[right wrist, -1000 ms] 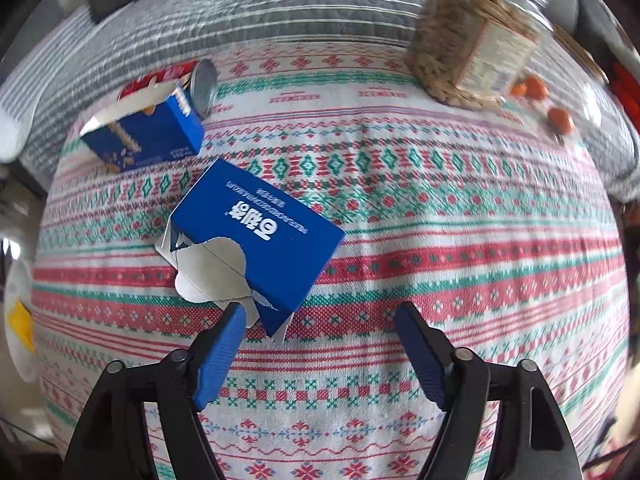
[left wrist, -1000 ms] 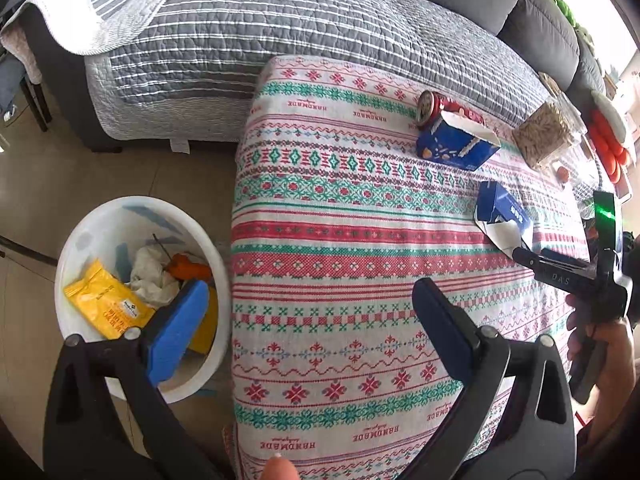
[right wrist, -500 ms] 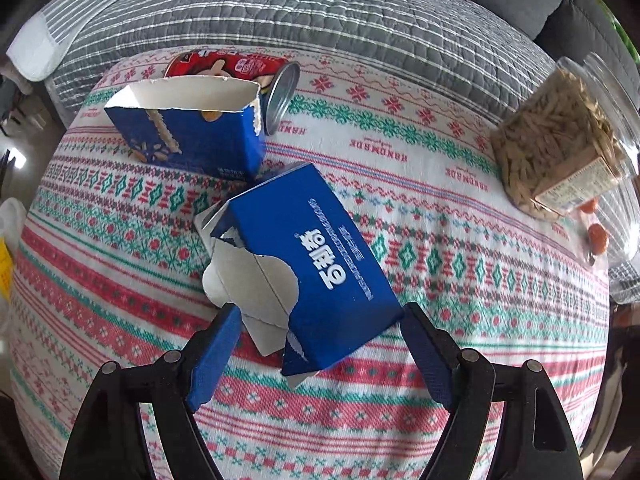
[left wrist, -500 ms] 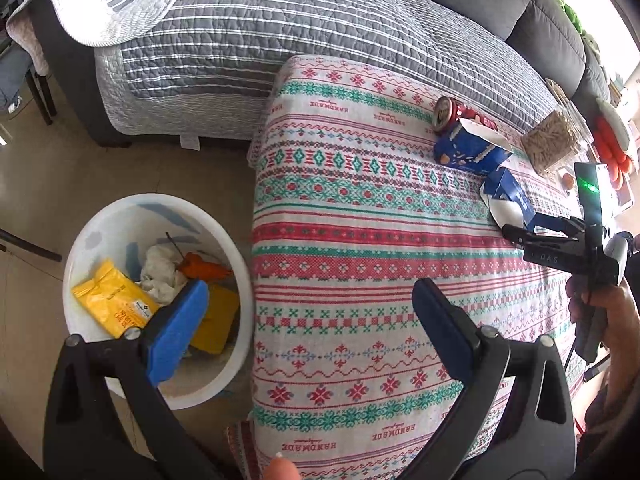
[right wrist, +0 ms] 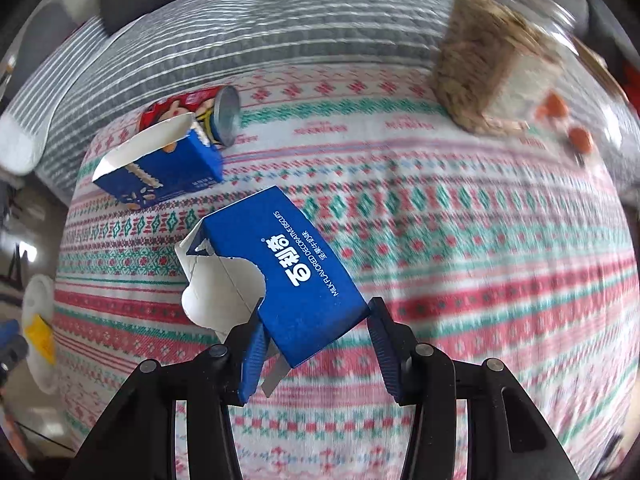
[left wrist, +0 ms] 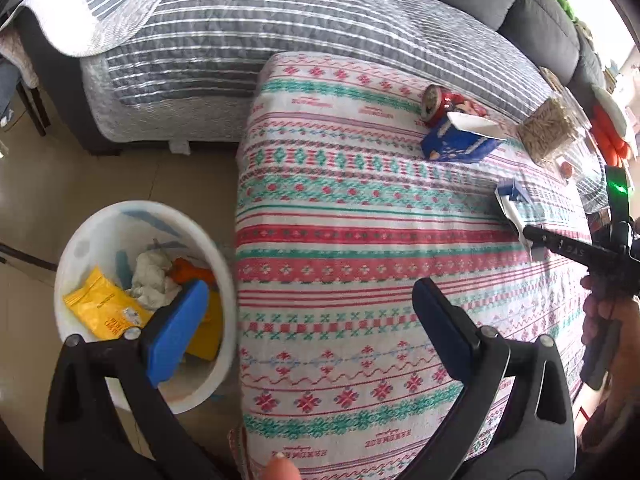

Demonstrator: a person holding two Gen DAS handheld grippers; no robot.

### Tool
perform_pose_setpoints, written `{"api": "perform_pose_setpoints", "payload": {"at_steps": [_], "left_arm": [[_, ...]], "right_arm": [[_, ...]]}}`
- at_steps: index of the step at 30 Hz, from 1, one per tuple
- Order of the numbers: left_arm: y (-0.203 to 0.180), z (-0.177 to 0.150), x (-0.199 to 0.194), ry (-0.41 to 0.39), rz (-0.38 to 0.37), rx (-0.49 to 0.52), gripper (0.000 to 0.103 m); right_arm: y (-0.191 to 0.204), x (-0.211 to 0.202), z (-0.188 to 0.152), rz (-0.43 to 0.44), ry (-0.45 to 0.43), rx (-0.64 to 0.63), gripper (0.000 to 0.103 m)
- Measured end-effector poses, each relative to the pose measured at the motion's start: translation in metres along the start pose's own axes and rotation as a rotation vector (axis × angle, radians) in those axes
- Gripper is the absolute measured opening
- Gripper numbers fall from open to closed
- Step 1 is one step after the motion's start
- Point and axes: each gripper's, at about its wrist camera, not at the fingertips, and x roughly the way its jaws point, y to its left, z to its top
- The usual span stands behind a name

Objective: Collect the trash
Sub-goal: 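Grasp the blue tissue box with the right gripper and lift it, then grasp the blue-white snack box with the left gripper and lift it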

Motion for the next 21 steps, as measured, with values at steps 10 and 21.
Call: {"api": "perform_pose_setpoints", "payload": {"at_steps": [10, 21], "left_arm": [[-0.046, 0.030, 0.014, -0.138, 0.001, 0.198, 0.101], [-0.121, 0.079, 0.065, -0.171, 0.028, 0.431, 0.093]], "right_arm": [[-0.037, -0.043, -0.031, 0.124, -0.094, 0.144, 0.049], [-0.091, -0.052, -0.042, 0.095, -0.080, 0.141, 0.049]]}}
